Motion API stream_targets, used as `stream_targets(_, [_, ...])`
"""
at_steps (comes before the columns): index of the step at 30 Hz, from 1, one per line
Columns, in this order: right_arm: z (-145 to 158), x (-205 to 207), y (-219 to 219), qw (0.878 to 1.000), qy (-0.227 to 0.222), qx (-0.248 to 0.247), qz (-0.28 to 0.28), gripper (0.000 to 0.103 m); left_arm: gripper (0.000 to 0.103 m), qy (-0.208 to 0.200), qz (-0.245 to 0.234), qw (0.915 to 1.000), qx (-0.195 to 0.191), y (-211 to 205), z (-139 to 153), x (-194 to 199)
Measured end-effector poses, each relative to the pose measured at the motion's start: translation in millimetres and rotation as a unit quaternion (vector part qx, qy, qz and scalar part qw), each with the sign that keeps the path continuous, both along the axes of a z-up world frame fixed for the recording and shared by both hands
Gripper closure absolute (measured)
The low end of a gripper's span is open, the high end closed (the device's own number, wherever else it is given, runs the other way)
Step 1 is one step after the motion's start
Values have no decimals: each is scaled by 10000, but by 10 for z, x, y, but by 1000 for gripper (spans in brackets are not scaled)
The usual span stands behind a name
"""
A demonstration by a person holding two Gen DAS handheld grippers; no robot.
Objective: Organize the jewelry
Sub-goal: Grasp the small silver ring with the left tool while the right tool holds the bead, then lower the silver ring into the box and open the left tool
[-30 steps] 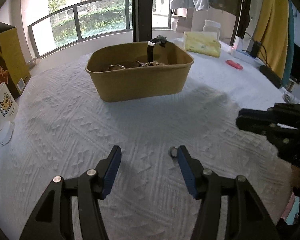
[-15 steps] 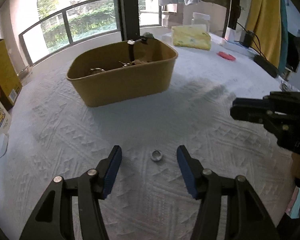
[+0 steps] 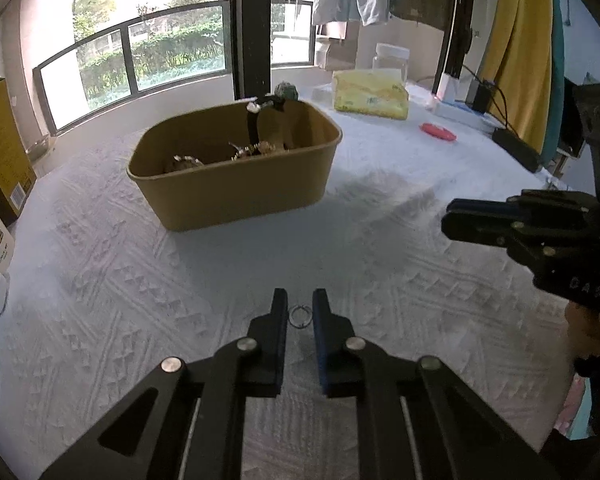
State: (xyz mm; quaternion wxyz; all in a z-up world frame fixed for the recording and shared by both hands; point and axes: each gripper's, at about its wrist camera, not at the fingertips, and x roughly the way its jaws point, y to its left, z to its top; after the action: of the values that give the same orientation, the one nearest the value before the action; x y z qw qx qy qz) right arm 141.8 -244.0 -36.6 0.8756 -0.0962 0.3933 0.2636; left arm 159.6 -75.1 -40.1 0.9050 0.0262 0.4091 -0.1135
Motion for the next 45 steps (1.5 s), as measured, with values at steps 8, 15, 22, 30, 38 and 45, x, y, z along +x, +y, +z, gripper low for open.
stream_targets(8, [118, 111, 76, 9999, -117, 6, 32, 91, 91, -284, 44, 9995, -124, 105, 210, 67])
stream_targets(15, [247, 279, 206, 9996, -244, 14, 118, 91, 91, -538, 30, 9984, -168, 165, 403, 217])
stream_targets(22, [310, 452, 286, 9994, -298, 27, 176, 91, 91, -675, -74, 9976, -166, 174, 482, 500])
stream_targets(30, [306, 686, 299, 9995, -267, 39, 157, 91, 91, -585, -51, 9979, -269, 185, 415, 763])
stream_targets(38, [289, 831, 338, 9996, -217, 35, 177, 91, 87, -454, 83, 9982, -389, 274, 369, 881])
stream_targets(45, [291, 883, 406, 9994, -236, 18, 251, 91, 60, -623, 284, 9958, -607, 424, 435, 804])
